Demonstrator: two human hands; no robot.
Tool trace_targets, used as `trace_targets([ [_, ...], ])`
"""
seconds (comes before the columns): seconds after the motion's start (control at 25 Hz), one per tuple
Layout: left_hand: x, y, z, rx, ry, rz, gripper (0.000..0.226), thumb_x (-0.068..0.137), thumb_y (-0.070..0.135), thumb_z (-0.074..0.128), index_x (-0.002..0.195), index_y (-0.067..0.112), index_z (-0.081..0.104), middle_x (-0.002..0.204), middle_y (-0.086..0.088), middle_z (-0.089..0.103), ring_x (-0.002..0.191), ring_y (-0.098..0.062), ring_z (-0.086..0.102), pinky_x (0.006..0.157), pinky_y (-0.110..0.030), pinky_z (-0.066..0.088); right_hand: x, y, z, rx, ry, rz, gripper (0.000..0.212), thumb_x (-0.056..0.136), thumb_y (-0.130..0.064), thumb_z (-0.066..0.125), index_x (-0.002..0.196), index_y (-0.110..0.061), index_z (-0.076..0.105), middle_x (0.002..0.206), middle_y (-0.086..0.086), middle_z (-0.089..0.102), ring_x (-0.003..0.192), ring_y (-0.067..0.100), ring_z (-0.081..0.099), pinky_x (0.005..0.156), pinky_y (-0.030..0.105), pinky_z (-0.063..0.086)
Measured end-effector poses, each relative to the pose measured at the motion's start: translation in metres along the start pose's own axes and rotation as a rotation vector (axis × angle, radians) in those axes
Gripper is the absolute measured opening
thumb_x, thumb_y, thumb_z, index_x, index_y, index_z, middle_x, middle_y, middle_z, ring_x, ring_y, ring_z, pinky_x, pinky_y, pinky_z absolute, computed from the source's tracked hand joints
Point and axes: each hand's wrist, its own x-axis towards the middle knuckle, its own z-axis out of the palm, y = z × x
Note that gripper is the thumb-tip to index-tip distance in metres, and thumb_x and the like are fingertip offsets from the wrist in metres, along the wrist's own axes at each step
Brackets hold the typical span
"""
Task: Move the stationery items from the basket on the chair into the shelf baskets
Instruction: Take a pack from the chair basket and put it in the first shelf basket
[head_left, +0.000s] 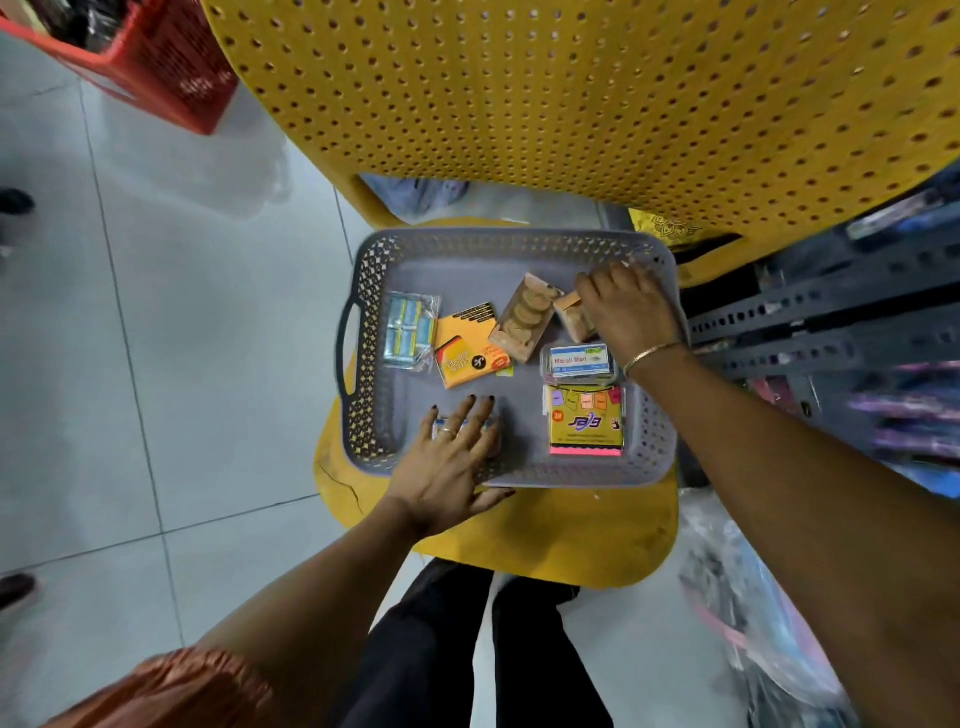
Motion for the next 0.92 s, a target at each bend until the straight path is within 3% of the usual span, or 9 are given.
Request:
trace_targets([
  [0.12,0.000,0.000,0.001,-0.013,-0.003,0.014,0.082,0.087,0.070,0.018,0.135,0.008,0.044,0.146,-0.017,0.035,0.133,-0.034,0.033,0.100,-0.060,0.030,-0.002,0.002,0.006,-0.020,0.001,-0.042,0.022,0.075,-0.013,0.036,0.084,-0.017,0.055,0.080,0.003,0.069,0.078,0.021,0.066,0.075,0.028,0.057],
  [0.24,-0.001,0.000,-0.001,-0.021,-0.023,0.010,0.086,0.085,0.072,0.013,0.136,0.008,0.042,0.149,-0.015,0.029,0.135,-0.034,0.029,0.102,-0.060,0.028,-0.009,0.008,0.002,0.024,0.059,-0.032,0.024,0.071,-0.012,0.045,0.090,-0.012,0.060,0.083,0.006,0.069,0.079,0.025,0.066,0.077,0.031,0.057],
  [0.4,-0.002,-0.001,-0.012,-0.044,-0.033,0.000,0.096,0.079,0.078,0.009,0.146,0.012,0.022,0.151,-0.007,0.001,0.140,-0.026,0.002,0.109,-0.058,0.012,-0.027,0.016,-0.025,0.316,0.048,0.004,0.058,0.063,-0.007,0.069,0.118,0.000,0.051,0.113,0.021,0.062,0.104,0.037,0.057,0.087,0.045,0.049],
  [0.52,0.000,0.001,-0.041,-0.066,0.066,0.027,0.094,0.080,0.079,0.015,0.145,0.011,0.021,0.152,-0.008,0.009,0.140,-0.028,0.005,0.107,-0.061,0.016,-0.046,0.032,-0.064,0.433,0.054,0.083,0.057,0.074,-0.016,0.065,0.126,-0.002,0.044,0.125,0.021,0.055,0.117,0.035,0.048,0.090,0.044,0.044],
  [0.64,0.007,0.007,-0.093,-0.059,0.159,0.080,0.093,0.082,0.078,0.017,0.147,0.012,0.017,0.153,-0.010,0.015,0.139,-0.031,0.014,0.106,-0.061,0.020,-0.079,0.056,-0.124,0.463,0.190,0.151,0.053,0.075,-0.022,0.068,0.122,-0.005,0.052,0.114,0.021,0.060,0.107,0.037,0.055,0.082,0.045,0.048],
  [0.8,0.026,0.032,-0.189,0.024,0.308,0.200,0.091,0.084,0.076,0.018,0.140,0.006,0.035,0.149,-0.014,0.029,0.133,-0.034,0.031,0.096,-0.062,0.034,-0.139,0.095,-0.216,0.432,0.449,0.306,0.047,0.074,-0.036,0.061,0.112,-0.010,0.060,0.101,0.016,0.066,0.096,0.035,0.062,0.074,0.042,0.052],
  [0.92,0.041,0.068,-0.263,0.105,0.446,0.308,0.089,0.085,0.073,0.017,0.134,0.004,0.044,0.144,-0.016,0.038,0.129,-0.035,0.039,0.090,-0.062,0.040,-0.197,0.118,-0.281,0.406,0.559,0.411,0.056,0.071,-0.044,0.043,0.114,-0.012,0.059,0.102,0.016,0.066,0.099,0.035,0.060,0.080,0.043,0.050],
])
